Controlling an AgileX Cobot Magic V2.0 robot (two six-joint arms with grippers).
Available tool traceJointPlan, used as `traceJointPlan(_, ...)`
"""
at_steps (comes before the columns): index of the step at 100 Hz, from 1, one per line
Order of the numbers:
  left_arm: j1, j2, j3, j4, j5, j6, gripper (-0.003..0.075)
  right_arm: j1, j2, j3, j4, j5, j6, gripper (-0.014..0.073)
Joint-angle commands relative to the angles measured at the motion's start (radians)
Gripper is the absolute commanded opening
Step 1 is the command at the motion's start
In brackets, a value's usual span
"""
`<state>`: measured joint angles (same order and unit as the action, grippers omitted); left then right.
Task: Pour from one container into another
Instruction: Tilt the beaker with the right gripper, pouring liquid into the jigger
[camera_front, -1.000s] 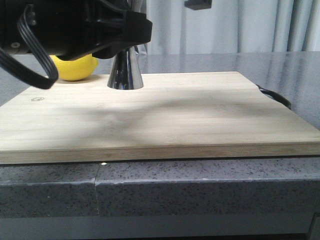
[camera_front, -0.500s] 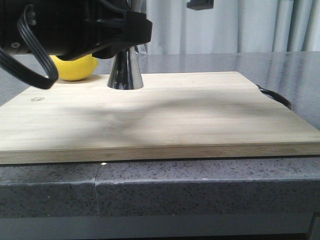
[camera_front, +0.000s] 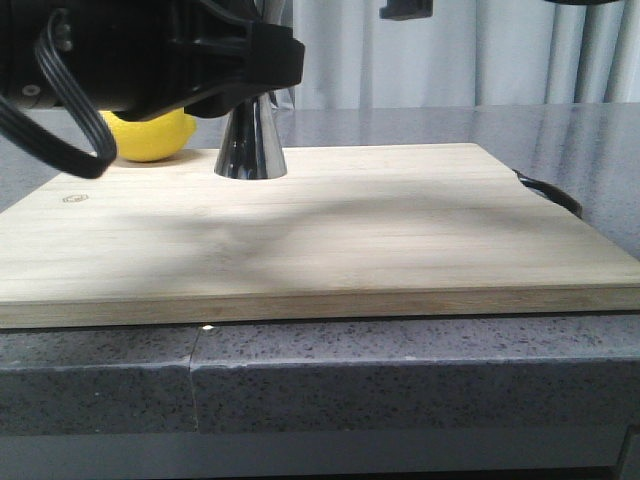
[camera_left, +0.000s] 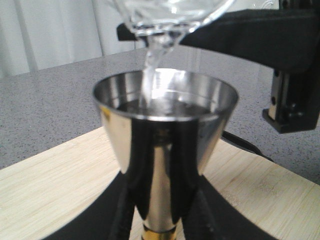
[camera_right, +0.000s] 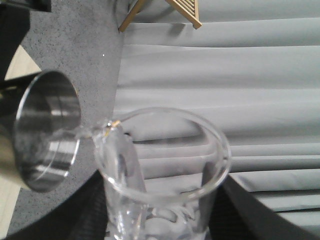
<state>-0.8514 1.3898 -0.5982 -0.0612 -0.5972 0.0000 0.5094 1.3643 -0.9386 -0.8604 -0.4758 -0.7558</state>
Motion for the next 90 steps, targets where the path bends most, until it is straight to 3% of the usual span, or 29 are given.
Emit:
traceJointPlan(1, -0.009, -0.027, -0.03, 0.003, -0.096, -0.007, 0.0166, -0.006, -0.041, -0.036, 0.019, -0.058, -0.01, 0.0239)
traceJointPlan(52, -0.009, -0.027, -0.03, 0.003, -0.099, -0.007, 0.0166, -0.006, -0.041, -0.036, 0.043, -0.02, 0.005, 0.0239)
traceJointPlan(90, -0.009, -0.027, -0.03, 0.003, -0.119, -0.007, 0.0166, -0.006, -0.056, -0.036, 0.211, -0.02, 0.019, 0.0239)
